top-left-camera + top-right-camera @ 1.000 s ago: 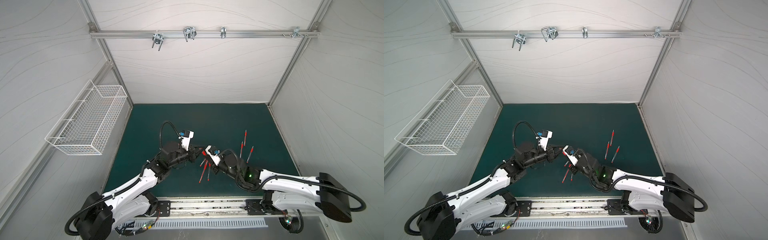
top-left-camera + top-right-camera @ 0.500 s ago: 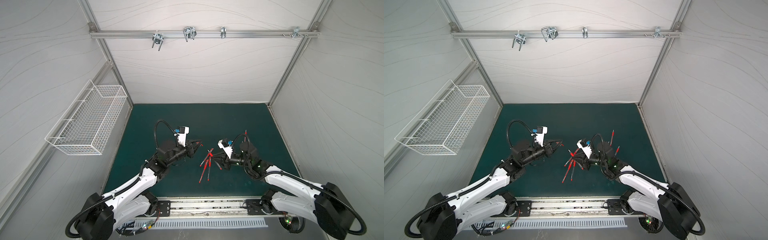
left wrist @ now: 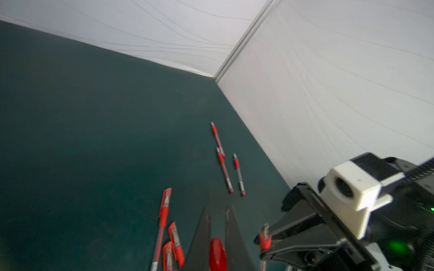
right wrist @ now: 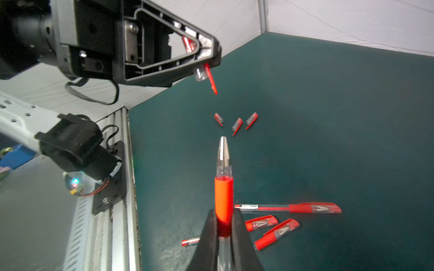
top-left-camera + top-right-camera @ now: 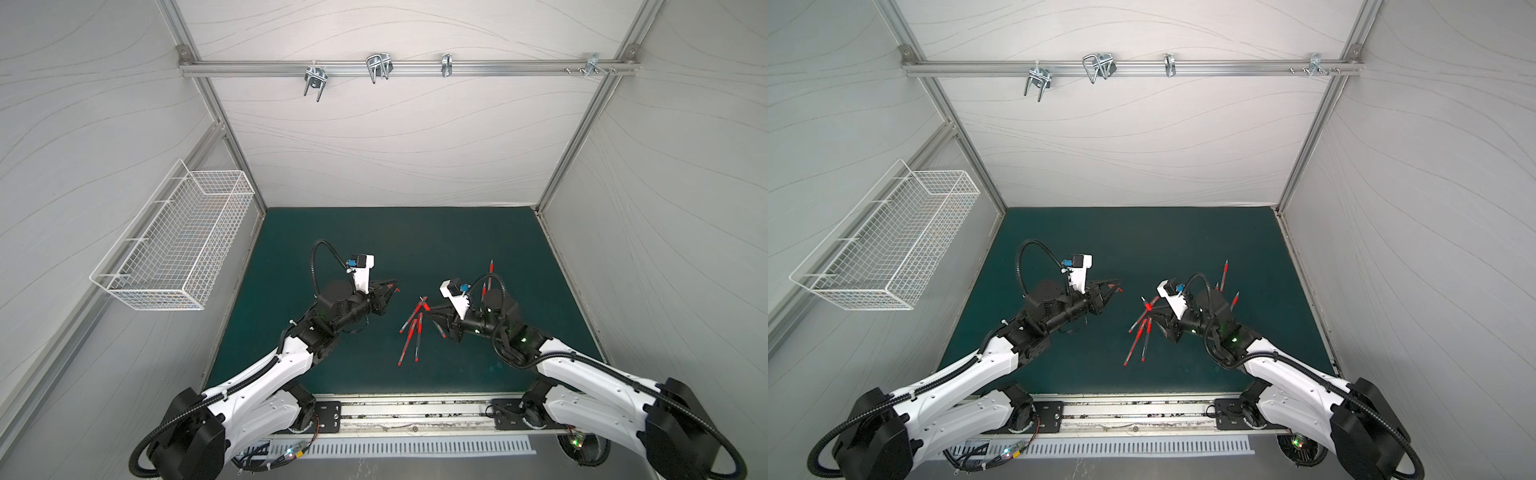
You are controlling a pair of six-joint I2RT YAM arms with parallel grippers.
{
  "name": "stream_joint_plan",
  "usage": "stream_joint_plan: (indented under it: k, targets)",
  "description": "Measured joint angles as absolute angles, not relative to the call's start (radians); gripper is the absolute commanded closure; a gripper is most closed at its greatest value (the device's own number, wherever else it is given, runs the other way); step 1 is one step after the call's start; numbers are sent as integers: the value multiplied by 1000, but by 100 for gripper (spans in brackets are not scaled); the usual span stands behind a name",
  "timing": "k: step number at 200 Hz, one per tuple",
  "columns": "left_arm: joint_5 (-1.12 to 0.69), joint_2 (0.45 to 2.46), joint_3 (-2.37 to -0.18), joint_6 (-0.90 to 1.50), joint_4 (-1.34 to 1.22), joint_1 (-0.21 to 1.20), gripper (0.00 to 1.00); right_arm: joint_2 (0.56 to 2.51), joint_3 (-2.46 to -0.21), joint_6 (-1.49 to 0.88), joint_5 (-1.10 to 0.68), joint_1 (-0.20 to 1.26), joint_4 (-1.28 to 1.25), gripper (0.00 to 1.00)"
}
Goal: Remove pen caps from pens
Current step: Place the pen at the middle-right of the table, then place the pen cap at the center of the table.
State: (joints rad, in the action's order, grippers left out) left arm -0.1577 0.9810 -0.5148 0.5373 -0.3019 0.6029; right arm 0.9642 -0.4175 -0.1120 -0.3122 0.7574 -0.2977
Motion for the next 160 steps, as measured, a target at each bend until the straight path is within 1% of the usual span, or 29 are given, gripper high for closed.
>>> stream_joint_plan:
  k: [34,52,77,111,137,160]
  targets:
    - [39,993,-548,533,-147,603,100,940,-426,-159,-76,747,-237,100]
    - [122,1047,-604,534,-72,598,100,957,-447,-208,35,704,-180,100]
    - [184,1144,-669,536,2,585,100,1024,-497,-274,160,640,-101,100]
    - [202,1272,-728,544,92,544,100,1100,-532,-364,221,545,-12,100]
    - [185,1369,-767,553,145,505,100,1153,-540,-420,215,465,32,100]
    - [167,1431,-797,554,186,484,100,1206,-550,-450,192,425,51,100]
